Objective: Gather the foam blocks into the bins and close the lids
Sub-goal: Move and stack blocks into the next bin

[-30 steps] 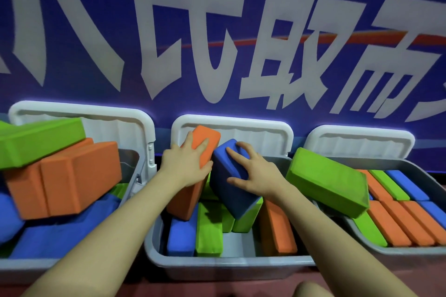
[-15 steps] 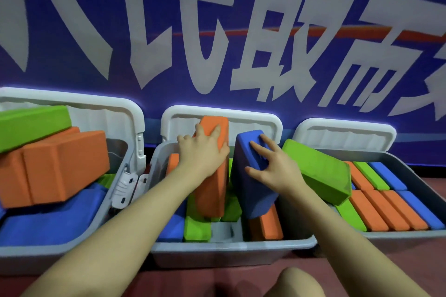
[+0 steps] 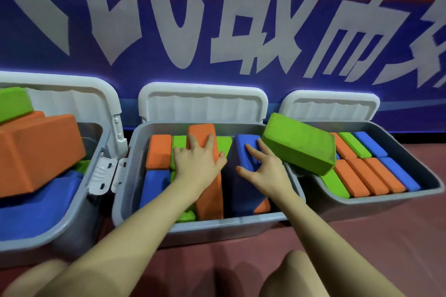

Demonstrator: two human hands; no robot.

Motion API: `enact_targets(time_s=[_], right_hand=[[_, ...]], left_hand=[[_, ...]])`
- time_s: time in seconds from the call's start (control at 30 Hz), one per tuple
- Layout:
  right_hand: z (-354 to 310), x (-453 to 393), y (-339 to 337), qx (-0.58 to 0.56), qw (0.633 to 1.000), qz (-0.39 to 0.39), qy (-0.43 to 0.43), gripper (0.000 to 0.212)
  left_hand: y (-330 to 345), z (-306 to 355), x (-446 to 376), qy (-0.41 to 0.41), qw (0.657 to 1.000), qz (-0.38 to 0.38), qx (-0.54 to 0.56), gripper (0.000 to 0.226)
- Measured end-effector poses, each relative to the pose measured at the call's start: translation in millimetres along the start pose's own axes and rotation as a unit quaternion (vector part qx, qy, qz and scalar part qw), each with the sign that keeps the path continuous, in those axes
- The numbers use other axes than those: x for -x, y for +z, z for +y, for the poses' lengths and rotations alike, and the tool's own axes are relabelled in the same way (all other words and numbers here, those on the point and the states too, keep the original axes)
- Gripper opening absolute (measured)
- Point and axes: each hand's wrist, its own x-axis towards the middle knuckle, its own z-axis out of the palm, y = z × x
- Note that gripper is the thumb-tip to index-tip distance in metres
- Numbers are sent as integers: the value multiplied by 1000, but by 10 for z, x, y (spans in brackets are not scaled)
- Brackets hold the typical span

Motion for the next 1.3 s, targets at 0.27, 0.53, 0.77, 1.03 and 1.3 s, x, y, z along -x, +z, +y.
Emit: enact_targets(time_s=[0.27,0.53,0.77,1.03,1.3], right_hand=[[143,67,221,35,999,-31,-4,67],[397,141,449,40,998,-40,-7,65],[580,125,696,66,996,-68,-2,67],[666,-4,874,65,993,-96,-18,69],[689,-106,1152,98,975,-201,1,69]], left_hand=[[215,-15,3,46,989,-55,126,68],[550,-117,167,63,983,-40,166,90],[833,-124,190,90,984,-77,136,81],[1332,-204,293,101,967,-227,57,49],[1284,-223,226,114,965,-235,21,51]])
